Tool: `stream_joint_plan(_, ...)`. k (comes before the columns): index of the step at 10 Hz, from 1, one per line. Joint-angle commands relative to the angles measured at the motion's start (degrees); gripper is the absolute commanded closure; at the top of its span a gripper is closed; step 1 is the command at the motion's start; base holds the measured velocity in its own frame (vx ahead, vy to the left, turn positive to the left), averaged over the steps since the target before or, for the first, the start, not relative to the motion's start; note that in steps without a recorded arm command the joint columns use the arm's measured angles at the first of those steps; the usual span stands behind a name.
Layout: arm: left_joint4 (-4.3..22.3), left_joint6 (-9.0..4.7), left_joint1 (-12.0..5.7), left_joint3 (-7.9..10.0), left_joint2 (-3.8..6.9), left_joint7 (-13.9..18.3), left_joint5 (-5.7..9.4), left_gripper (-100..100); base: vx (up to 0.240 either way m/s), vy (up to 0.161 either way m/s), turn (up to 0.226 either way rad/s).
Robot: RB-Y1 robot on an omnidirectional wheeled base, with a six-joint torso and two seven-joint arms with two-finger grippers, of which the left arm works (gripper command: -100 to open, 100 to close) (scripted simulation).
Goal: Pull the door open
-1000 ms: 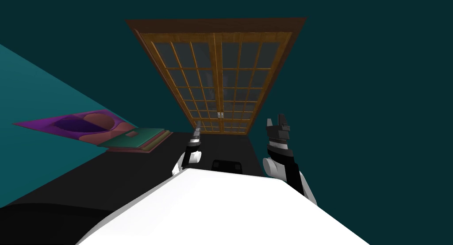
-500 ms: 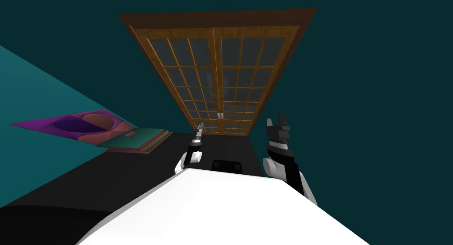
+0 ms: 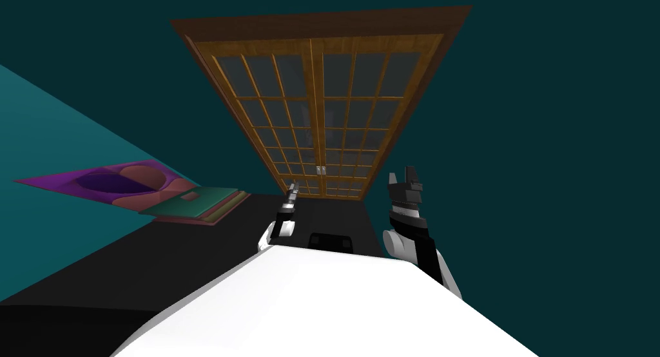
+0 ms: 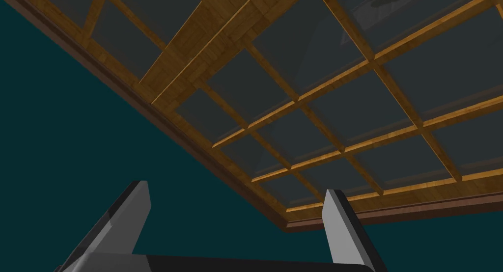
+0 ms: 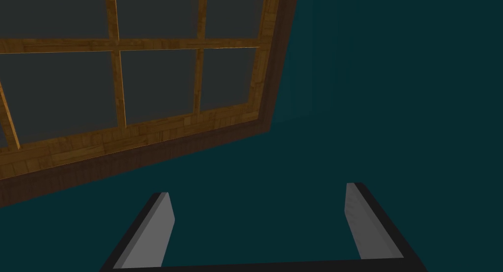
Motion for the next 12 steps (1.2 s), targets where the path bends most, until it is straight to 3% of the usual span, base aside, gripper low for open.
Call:
stream_joint_plan(1,2.5,-0.59,-0.53,0.02,0.08,-2.2,-0.54,-100,0.098,-0.019,0.035)
stream_joint_plan(10,16.8,-3.07,-5.24,0.89,1.03,-13.0,-3.12,-100,0.098,-0.019,0.026)
stream_joint_plan(12,18.4,-3.34,-5.76,0.99,1.12,-14.2,-3.40,-100,0.088,-0.014,0.015)
